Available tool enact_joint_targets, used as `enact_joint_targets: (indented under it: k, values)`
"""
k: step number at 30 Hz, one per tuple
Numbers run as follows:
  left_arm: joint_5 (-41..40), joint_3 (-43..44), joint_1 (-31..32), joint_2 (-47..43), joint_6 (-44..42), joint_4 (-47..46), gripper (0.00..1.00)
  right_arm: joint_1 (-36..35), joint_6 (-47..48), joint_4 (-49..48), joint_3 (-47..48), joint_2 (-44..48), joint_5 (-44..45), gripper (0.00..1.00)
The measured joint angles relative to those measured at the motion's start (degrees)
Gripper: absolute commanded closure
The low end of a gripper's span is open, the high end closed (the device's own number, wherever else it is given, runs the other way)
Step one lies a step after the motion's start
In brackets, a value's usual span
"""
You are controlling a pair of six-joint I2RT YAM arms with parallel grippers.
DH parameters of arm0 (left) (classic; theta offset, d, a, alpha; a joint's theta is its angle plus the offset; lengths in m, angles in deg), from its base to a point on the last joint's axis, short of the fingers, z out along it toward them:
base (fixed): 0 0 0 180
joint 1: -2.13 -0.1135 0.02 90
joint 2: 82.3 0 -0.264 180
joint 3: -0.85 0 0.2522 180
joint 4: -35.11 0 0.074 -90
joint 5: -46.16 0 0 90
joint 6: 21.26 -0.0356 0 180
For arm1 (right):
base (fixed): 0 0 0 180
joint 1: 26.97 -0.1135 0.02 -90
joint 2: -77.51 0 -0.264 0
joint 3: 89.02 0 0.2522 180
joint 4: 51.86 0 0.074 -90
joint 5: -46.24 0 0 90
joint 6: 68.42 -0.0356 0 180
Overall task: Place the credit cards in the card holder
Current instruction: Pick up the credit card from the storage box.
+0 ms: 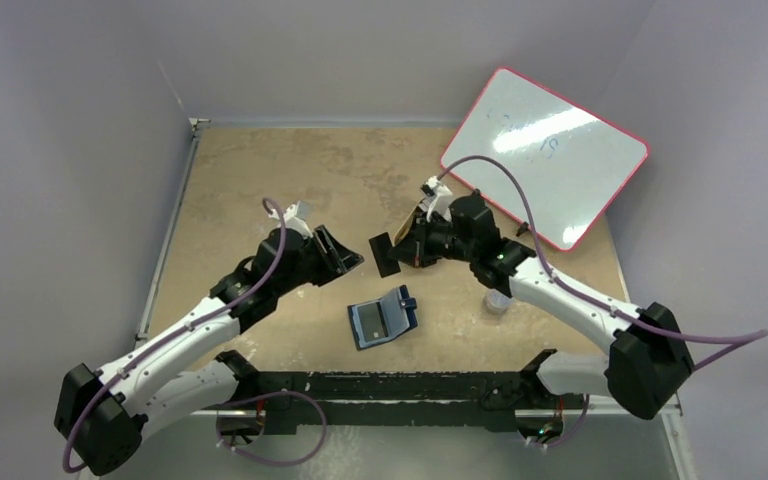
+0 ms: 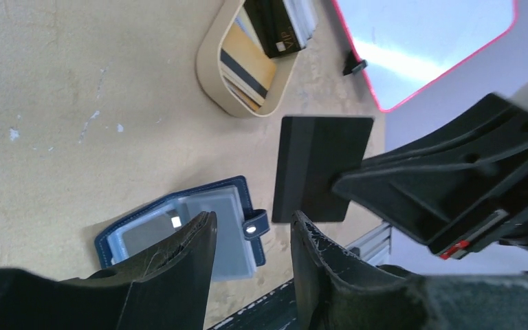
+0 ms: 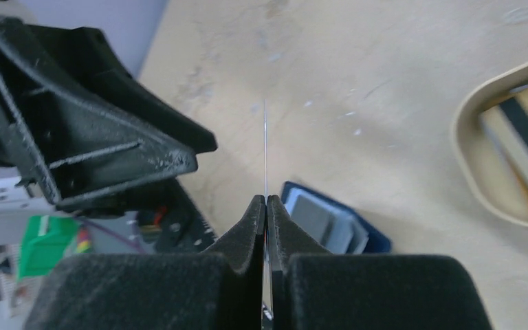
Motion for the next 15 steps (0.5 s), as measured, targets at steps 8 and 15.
enact_joint_targets:
  k: [8, 15]
  values:
    - [1.6, -2.4, 0.0, -7.8, 3.4, -6.0, 0.56, 0.0, -16.2, -22.2, -13.4, 6.8, -9.6, 1.00]
    - [3.9, -2.5, 0.0, -8.9, 4.9, -9.7, 0.56, 0.0, -24.7, -34.9, -18.2, 9.5, -12.5, 1.00]
